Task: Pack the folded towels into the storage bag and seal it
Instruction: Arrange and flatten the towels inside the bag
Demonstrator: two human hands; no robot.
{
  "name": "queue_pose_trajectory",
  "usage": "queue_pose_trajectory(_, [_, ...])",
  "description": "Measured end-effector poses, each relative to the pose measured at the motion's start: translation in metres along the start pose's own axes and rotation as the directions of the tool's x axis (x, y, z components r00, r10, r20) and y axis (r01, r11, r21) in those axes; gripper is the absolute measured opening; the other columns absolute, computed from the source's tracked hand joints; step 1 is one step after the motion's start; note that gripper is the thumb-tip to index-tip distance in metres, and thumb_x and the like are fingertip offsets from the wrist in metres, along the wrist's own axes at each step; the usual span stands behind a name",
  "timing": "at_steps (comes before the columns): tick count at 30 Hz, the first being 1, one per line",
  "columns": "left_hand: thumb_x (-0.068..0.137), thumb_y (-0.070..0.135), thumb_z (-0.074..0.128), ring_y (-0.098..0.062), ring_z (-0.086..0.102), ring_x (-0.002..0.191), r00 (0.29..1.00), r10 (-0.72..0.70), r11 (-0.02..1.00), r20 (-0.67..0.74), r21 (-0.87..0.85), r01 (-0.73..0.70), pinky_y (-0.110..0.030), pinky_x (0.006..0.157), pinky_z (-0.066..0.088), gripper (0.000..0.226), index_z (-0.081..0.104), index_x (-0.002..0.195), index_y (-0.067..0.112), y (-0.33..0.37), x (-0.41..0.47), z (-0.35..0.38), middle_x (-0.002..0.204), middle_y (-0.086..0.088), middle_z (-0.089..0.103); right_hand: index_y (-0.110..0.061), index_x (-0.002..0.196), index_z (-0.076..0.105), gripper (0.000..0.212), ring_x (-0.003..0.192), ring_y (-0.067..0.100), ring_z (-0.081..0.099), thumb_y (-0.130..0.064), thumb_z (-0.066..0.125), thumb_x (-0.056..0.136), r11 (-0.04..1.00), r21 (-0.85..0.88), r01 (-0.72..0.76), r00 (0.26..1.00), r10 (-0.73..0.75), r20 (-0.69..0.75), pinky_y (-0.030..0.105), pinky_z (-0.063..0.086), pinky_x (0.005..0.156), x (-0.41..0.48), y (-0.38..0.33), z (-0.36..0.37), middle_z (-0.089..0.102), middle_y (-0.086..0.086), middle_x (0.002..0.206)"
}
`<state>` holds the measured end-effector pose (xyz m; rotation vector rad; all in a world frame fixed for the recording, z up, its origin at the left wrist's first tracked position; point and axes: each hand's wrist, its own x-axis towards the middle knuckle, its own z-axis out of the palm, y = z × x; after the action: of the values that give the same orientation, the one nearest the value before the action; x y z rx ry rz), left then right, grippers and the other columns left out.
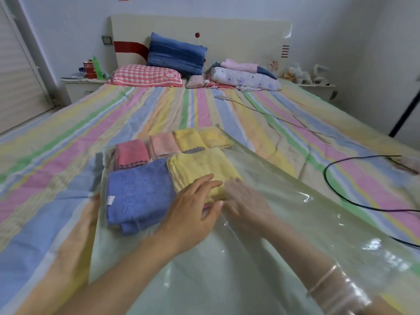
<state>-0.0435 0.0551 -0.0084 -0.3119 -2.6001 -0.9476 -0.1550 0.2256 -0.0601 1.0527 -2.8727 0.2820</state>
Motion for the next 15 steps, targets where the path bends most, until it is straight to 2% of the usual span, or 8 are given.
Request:
queue_pose_trajectory(2, [0.086, 0.048, 0.042, -0.008, 0.048, 0.129, 0.998, 0.058, 0.998, 0.023, -0.032, -0.058, -0.037, 0.103, 0.046, 0.051, 0.056, 0.129, 0.024, 0.023, 0.004, 0.011, 0.143, 0.007, 0.045, -0.026, 0.146, 0.033, 0.059, 0.143, 0.015, 0.025, -0.055, 0.019, 0.097, 0.999, 0.012, 0.035, 0.999, -0.035, 0.035, 0.034, 0.028, 0.112, -0.032, 0.006, -0.008, 0.027, -0.008, 0.154])
queue_pose_trajectory(4, [0.088, 0.045, 0.043, -0.009, 0.043, 0.133, 0.991, 0.119, 0.993, 0.056, -0.014, -0.118, -0.034, 0.110, 0.038, 0.048, 0.055, 0.130, 0.023, 0.052, 0.009, 0.027, 0.144, 0.005, 0.045, -0.020, 0.150, 0.024, 0.066, 0.143, 0.012, 0.024, -0.052, 0.025, 0.093, 0.995, 0.080, -0.066, 0.992, 0.057, 0.109, 0.026, 0.028, 0.111, -0.067, 0.010, -0.017, 0.023, -0.006, 0.156])
queue_pose_trajectory(7, [0.089, 0.042, 0.044, -0.010, 0.041, 0.133, 0.975, 0.180, 0.984, 0.128, -0.033, -0.177, -0.031, 0.111, 0.033, 0.046, 0.053, 0.131, 0.025, 0.099, 0.015, 0.053, 0.144, 0.007, 0.045, -0.017, 0.142, 0.038, 0.050, 0.126, 0.022, 0.048, -0.031, 0.038, 0.094, 0.958, 0.213, -0.190, 0.981, 0.177, 0.080, 0.028, 0.038, 0.104, -0.117, 0.013, -0.041, 0.047, 0.004, 0.140])
queue_pose_trajectory(8, [0.091, 0.040, 0.046, -0.010, 0.042, 0.132, 0.968, 0.197, 0.980, 0.156, -0.044, -0.193, -0.030, 0.110, 0.034, 0.043, 0.053, 0.131, 0.026, 0.113, 0.017, 0.063, 0.143, 0.008, 0.046, -0.015, 0.143, 0.037, 0.048, 0.127, 0.023, 0.047, -0.024, 0.040, 0.095, 0.959, 0.186, -0.215, 0.975, 0.201, 0.095, 0.030, 0.038, 0.104, -0.135, 0.015, -0.054, 0.046, 0.005, 0.140])
queue_pose_trajectory(10, [0.093, 0.032, 0.052, -0.010, 0.047, 0.126, 0.953, 0.221, 0.975, 0.208, -0.076, -0.209, -0.028, 0.104, 0.038, 0.038, 0.053, 0.130, 0.025, 0.137, 0.019, 0.081, 0.138, 0.009, 0.048, -0.009, 0.140, 0.041, 0.041, 0.129, 0.024, 0.046, -0.014, 0.041, 0.099, 0.939, 0.077, -0.335, 0.920, 0.308, 0.243, 0.027, 0.035, 0.097, -0.174, 0.012, -0.084, 0.046, 0.007, 0.140])
queue_pose_trajectory(12, [0.093, 0.028, 0.053, -0.012, 0.052, 0.119, 0.943, 0.209, 0.977, 0.259, -0.094, -0.191, -0.030, 0.098, 0.042, 0.036, 0.053, 0.129, 0.025, 0.155, 0.020, 0.098, 0.134, 0.009, 0.050, -0.006, 0.124, 0.056, 0.033, 0.113, 0.027, 0.054, -0.006, 0.041, 0.095, 0.935, 0.013, -0.355, 0.895, 0.336, 0.295, 0.029, 0.037, 0.084, -0.211, 0.016, -0.105, 0.059, 0.012, 0.126])
queue_pose_trajectory(13, [0.092, 0.028, 0.052, -0.013, 0.053, 0.117, 0.938, 0.199, 0.980, 0.284, -0.085, -0.182, -0.031, 0.096, 0.044, 0.035, 0.054, 0.127, 0.026, 0.161, 0.021, 0.107, 0.133, 0.009, 0.051, -0.010, 0.117, 0.062, 0.036, 0.105, 0.025, 0.057, -0.003, 0.042, 0.089, 0.935, 0.049, -0.350, 0.905, 0.324, 0.277, 0.028, 0.039, 0.081, -0.225, 0.019, -0.114, 0.064, 0.009, 0.119])
queue_pose_trajectory(15, [0.092, 0.029, 0.052, -0.012, 0.055, 0.113, 0.925, 0.163, 0.987, 0.343, -0.049, -0.156, -0.032, 0.095, 0.045, 0.032, 0.055, 0.124, 0.028, 0.170, 0.021, 0.123, 0.129, 0.009, 0.055, -0.025, 0.104, 0.072, 0.044, 0.089, 0.016, 0.060, -0.002, 0.043, 0.082, 0.858, 0.208, -0.470, 0.879, 0.432, 0.202, 0.024, 0.045, 0.077, -0.251, 0.035, -0.126, 0.071, -0.003, 0.105])
